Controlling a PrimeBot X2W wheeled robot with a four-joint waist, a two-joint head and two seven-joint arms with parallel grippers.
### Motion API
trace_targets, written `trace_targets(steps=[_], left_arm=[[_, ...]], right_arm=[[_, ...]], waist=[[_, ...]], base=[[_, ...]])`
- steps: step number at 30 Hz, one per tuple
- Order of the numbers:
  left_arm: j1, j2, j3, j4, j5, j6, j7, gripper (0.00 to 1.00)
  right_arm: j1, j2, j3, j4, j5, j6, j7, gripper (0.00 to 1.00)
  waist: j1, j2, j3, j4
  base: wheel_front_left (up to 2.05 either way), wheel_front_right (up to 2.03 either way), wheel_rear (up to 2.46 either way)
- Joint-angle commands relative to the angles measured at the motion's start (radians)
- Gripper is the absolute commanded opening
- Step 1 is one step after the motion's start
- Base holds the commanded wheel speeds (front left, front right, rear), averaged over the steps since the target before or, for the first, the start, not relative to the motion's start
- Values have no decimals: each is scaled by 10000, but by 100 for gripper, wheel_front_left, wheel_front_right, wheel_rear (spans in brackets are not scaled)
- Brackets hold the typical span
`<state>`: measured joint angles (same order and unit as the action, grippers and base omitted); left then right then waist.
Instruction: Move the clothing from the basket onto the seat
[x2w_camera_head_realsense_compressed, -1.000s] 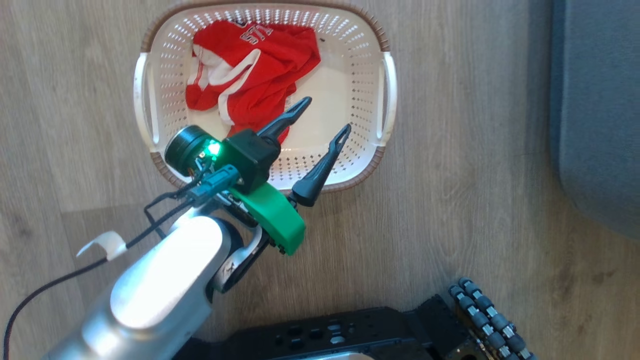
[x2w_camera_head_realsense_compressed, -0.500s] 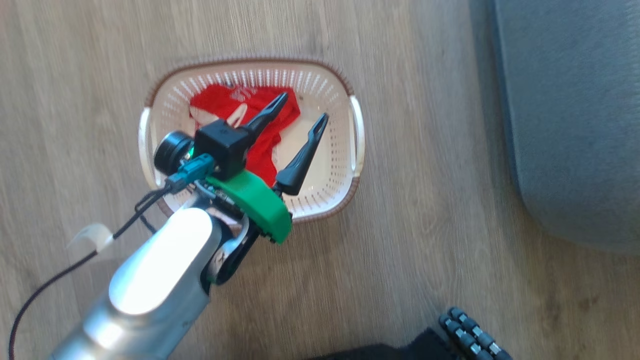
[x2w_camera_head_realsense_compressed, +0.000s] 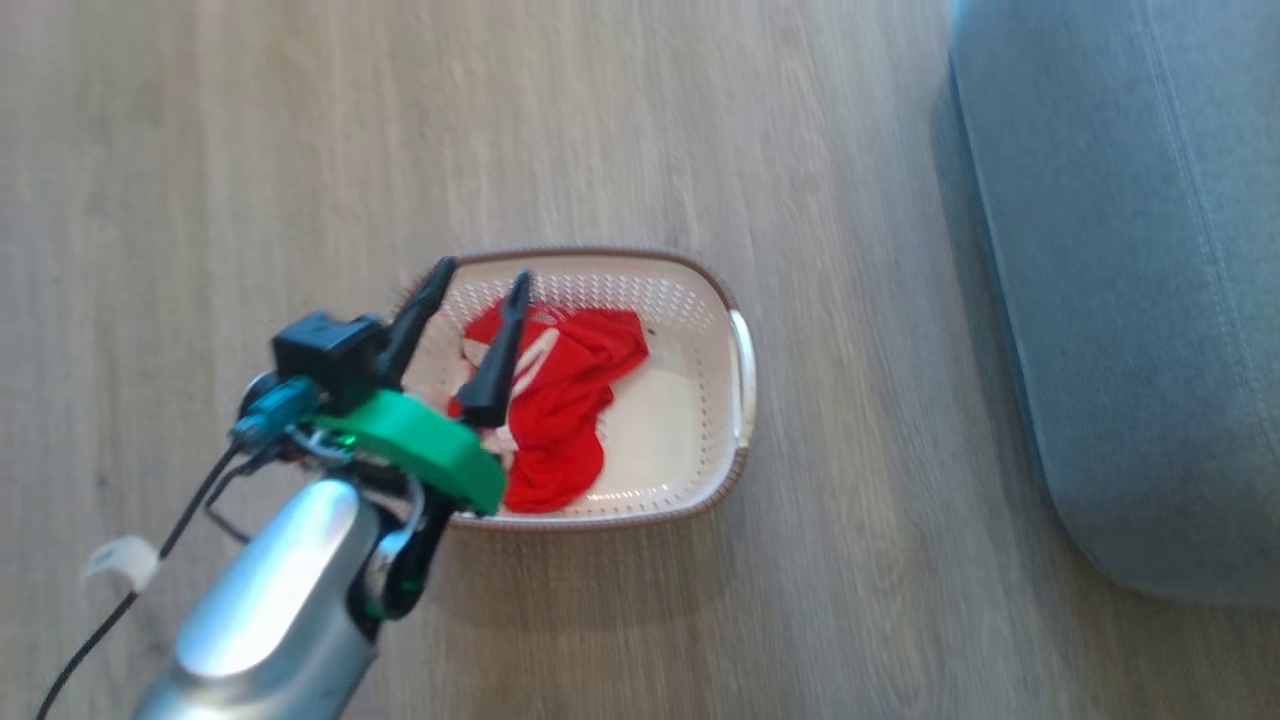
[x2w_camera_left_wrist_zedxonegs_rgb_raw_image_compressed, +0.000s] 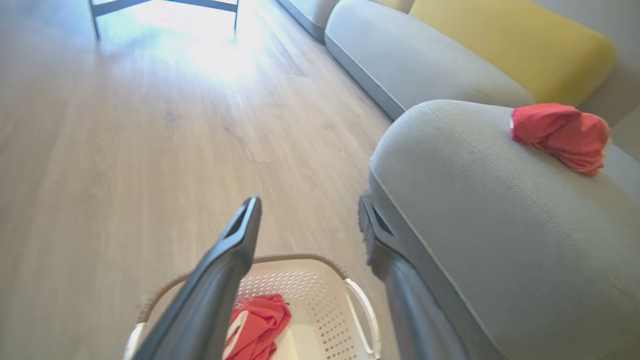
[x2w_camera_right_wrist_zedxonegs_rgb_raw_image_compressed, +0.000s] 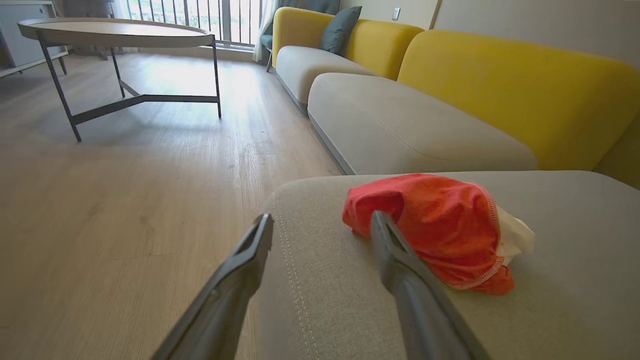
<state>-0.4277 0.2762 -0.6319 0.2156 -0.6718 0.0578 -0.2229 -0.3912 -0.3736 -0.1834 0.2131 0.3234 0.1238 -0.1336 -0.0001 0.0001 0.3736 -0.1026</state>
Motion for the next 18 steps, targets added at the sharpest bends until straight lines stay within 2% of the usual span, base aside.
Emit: trace_targets(steps=[1, 10, 18], left_arm=[[91, 404, 604, -136, -63, 107, -181, 100], [940, 881, 1683, 258, -183, 240, -364, 100], [1547, 898, 2349, 502, 236, 162, -385, 100]], right_arm=[[475, -20, 157, -725, -248, 69, 10, 100], [1972, 1502, 1079, -1918, -1226, 69, -202, 100], [2962, 2335, 1349, -1794, -1754, 69, -728, 100]], waist=[[1, -1, -628, 555], [1, -1, -1661, 1131], [1, -1, -2244, 1315]], base=[[0, 0, 0], [0, 0, 0], [0, 0, 0]])
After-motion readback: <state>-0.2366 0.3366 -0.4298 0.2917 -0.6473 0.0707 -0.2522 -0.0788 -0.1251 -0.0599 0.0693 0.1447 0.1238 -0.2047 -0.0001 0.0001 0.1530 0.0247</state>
